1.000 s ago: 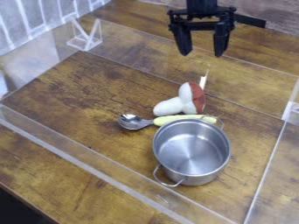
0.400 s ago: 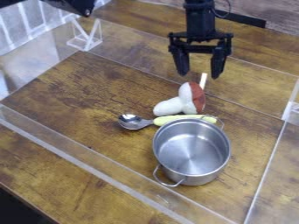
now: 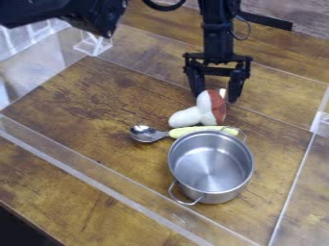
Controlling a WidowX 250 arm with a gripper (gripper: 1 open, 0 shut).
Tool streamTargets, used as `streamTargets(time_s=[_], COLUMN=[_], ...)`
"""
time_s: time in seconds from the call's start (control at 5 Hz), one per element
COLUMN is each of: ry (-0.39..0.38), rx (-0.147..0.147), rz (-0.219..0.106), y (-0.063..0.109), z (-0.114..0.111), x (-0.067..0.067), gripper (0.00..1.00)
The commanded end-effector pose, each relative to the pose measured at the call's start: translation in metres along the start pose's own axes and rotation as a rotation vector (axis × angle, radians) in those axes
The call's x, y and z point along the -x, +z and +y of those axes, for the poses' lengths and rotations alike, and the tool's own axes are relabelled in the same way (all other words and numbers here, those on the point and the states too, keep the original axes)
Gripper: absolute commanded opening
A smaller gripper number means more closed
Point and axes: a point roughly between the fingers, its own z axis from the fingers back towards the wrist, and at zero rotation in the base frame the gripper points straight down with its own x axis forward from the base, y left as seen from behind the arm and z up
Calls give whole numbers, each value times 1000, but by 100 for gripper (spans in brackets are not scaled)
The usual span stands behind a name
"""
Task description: Remove the mushroom from the silver pot and put it on the table
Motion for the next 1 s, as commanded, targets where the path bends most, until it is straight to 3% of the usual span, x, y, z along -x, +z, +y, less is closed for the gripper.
streamTargets(time_s=[0.0,0.8], ry=[-29,-94], rx=[0,76], rz=[-70,-122], y=[26,108], z=[-12,-17], x=[-4,7], gripper=[0,0])
